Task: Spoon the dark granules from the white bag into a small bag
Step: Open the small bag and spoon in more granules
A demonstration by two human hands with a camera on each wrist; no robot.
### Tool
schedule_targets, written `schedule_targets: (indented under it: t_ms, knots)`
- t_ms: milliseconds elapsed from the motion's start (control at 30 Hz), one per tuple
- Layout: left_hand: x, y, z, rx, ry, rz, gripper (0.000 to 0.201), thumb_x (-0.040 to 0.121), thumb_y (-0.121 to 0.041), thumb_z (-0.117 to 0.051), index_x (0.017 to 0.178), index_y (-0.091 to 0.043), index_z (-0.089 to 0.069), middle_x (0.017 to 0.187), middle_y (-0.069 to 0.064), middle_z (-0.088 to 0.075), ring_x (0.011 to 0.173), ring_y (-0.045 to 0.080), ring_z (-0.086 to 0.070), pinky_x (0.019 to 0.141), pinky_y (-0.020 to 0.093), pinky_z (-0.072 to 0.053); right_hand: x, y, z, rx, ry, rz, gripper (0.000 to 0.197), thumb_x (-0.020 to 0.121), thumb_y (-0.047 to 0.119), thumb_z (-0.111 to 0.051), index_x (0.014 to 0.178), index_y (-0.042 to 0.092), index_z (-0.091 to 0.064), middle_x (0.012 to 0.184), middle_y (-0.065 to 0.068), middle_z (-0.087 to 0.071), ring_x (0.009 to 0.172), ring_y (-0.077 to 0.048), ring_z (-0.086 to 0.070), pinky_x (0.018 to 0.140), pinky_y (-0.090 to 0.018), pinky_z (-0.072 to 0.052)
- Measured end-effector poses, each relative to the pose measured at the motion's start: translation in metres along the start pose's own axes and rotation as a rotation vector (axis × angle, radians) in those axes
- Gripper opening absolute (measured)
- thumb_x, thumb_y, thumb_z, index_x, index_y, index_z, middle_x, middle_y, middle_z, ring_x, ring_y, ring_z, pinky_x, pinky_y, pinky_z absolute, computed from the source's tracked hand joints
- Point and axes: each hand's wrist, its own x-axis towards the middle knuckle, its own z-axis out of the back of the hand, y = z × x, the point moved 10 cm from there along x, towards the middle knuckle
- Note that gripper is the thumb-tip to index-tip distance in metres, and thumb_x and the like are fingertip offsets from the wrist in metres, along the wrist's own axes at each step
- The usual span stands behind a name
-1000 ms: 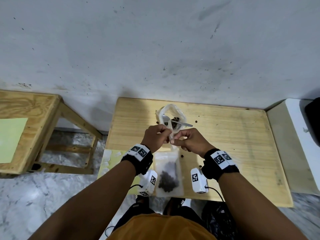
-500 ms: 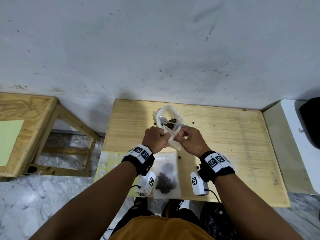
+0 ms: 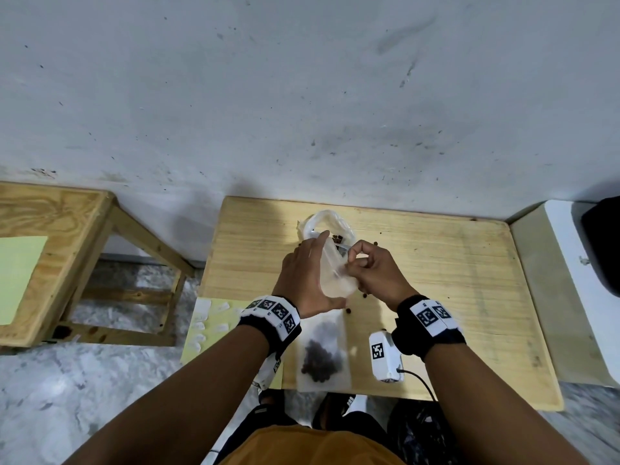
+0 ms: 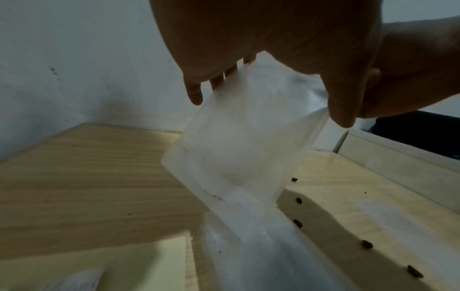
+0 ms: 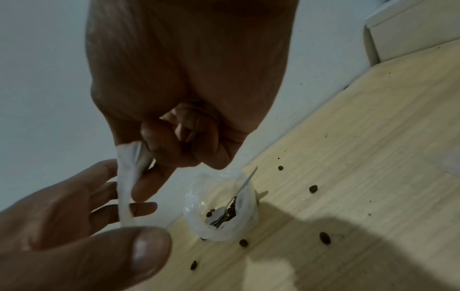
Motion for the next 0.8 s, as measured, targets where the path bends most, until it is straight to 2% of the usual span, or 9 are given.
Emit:
schedule_targets:
  t_ms: [133,233,300,400,467,533,667,800]
  knots:
    - [-0.003,-0.002,-0.003,0.025,0.049,-0.033,0.13,0.05,-0.055,-0.084,0.153,-0.028,-0.009,0.144,0.0,-0.033,0.129,0.022,-0.037,0.109,0.04,-0.036,-0.001,0.001,-0.007,-0.056,0.049,-0.004,0.023,0.085,0.004,-0.076,0.079,0.012,-0.055,0.065,-0.015,-0.052,0.041,-0.013,-0.032,0.041,-0.019,-0.03]
    - [-0.006,-0.001,-0.006,0.037,0.096,-0.044,0.13,0.053,-0.053,-0.083,0.154,-0.03,-0.004,0.143,-0.001,-0.031,0.13,0.021,-0.034,0.108,0.039,-0.038,0.0,0.009,-0.008,-0.154,0.049,0.051,0.021,0.083,-0.006,-0.071,0.077,0.012,-0.062,0.066,-0.01,-0.057,0.04,-0.004,-0.04,0.042,-0.015,-0.035]
    - [-0.007,-0.001,-0.007,0.035,0.098,-0.046,0.128,0.056,-0.05,-0.082,0.154,-0.03,-0.003,0.144,-0.002,-0.031,0.129,0.021,-0.034,0.107,0.038,-0.039,0.002,0.012,-0.007,-0.257,0.009,0.112,0.028,0.081,-0.012,-0.065,0.08,0.015,-0.068,0.066,-0.003,-0.057,0.048,0.001,-0.049,0.052,-0.01,-0.041]
    - [-0.006,0.0,-0.005,0.007,0.056,-0.026,0.123,0.056,-0.047,-0.081,0.154,-0.026,-0.009,0.143,-0.003,-0.036,0.128,0.02,-0.038,0.106,0.037,-0.039,0.007,0.006,-0.006,-0.323,-0.069,0.138,0.034,0.077,-0.013,-0.061,0.09,0.015,-0.075,0.064,0.006,-0.052,0.055,0.0,-0.05,0.061,-0.014,-0.043]
    - [-0.005,0.003,-0.005,-0.01,0.041,-0.017,0.119,0.054,-0.048,-0.081,0.152,-0.025,-0.017,0.143,-0.005,-0.037,0.129,0.019,-0.039,0.109,0.037,-0.037,0.009,0.004,-0.007,-0.361,-0.092,0.152,0.039,0.074,-0.01,-0.062,0.099,0.014,-0.078,0.061,0.012,-0.052,0.053,-0.001,-0.049,0.061,-0.02,-0.043]
    - [-0.006,0.006,-0.006,-0.008,0.046,-0.024,0.119,0.053,-0.049,-0.081,0.151,-0.026,-0.018,0.144,-0.006,-0.036,0.129,0.018,-0.038,0.109,0.037,-0.035,0.01,0.004,-0.01,-0.4,-0.09,0.173,0.042,0.073,-0.008,-0.064,0.102,0.018,-0.079,0.057,0.013,-0.054,0.05,-0.001,-0.049,0.06,-0.021,-0.042]
    - [-0.009,0.007,-0.007,-0.002,0.063,-0.041,0.124,0.053,-0.052,-0.081,0.153,-0.025,-0.011,0.146,-0.007,-0.031,0.131,0.017,-0.034,0.111,0.034,-0.029,0.011,0.0,-0.013,-0.402,-0.081,0.171,0.036,0.077,-0.006,-0.069,0.101,0.02,-0.078,0.054,0.018,-0.058,0.049,-0.005,-0.049,0.059,-0.023,-0.044]
    - [-0.009,0.007,-0.01,0.04,0.09,-0.038,0.127,0.054,-0.052,-0.078,0.154,-0.028,-0.004,0.147,-0.006,-0.031,0.13,0.018,-0.036,0.108,0.036,-0.033,0.011,-0.003,-0.011,-0.389,-0.106,0.143,0.037,0.076,-0.011,-0.061,0.097,0.013,-0.079,0.057,0.012,-0.055,0.049,-0.001,-0.048,0.059,-0.018,-0.041]
